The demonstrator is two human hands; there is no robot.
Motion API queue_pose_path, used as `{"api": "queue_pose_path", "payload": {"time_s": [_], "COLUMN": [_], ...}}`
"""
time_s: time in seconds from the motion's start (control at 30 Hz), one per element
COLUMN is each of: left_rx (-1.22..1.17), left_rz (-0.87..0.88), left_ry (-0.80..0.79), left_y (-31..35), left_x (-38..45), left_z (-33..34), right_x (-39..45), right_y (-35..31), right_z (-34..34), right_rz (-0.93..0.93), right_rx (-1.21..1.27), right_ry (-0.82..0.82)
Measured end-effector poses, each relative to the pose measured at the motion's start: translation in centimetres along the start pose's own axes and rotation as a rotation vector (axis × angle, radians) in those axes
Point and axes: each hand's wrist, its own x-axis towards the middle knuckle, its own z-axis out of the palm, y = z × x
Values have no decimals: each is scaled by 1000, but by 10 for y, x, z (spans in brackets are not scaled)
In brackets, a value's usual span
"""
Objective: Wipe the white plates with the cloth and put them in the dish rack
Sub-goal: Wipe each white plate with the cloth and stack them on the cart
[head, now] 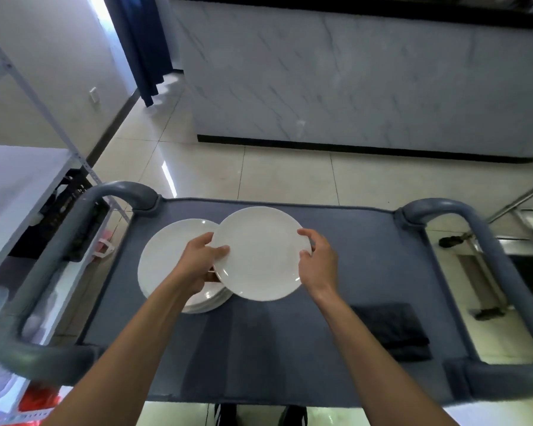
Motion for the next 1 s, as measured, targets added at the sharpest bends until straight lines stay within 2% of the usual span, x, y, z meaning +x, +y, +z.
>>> {"api": "queue_pose_path", "payload": {"time_s": [0.17, 0.3, 0.43, 0.5, 0.6, 0.73, 0.87, 0.93, 1.0], "left_rx": [-21, -44, -30, -20, -9, 2, -34, -57, -76], "left_rz": [4, -4, -25, -28, -43, -59, -70, -68, -59], "left_ry": [-39, -51, -79, -90, -103, -102, -93, -90, -87], "left_y": [-2, -8, -13, -17, -22, -28, -33, -34, -34], "left_x": [1, 3, 5, 5, 4, 2, 0, -1, -2], "left_z": [43, 74, 99, 109, 120, 128, 128, 126, 125], "right_x": [-5, -16, -38, -51, -60, -58, -64, -63, -62], "right_y": [27, 77, 125, 144, 162, 168, 174, 175, 169], "right_z": [-43, -83, -114, -120, -121, -118, -117, -126, -140], "right_rz": [16, 143, 344, 407, 410, 379, 297, 254, 231], "right_rx": [61, -132, -724, -819, -870, -888, -806, -614, -275], "right_ry": [90, 136, -79, -182, -236, -152, -26, 64, 229]}}
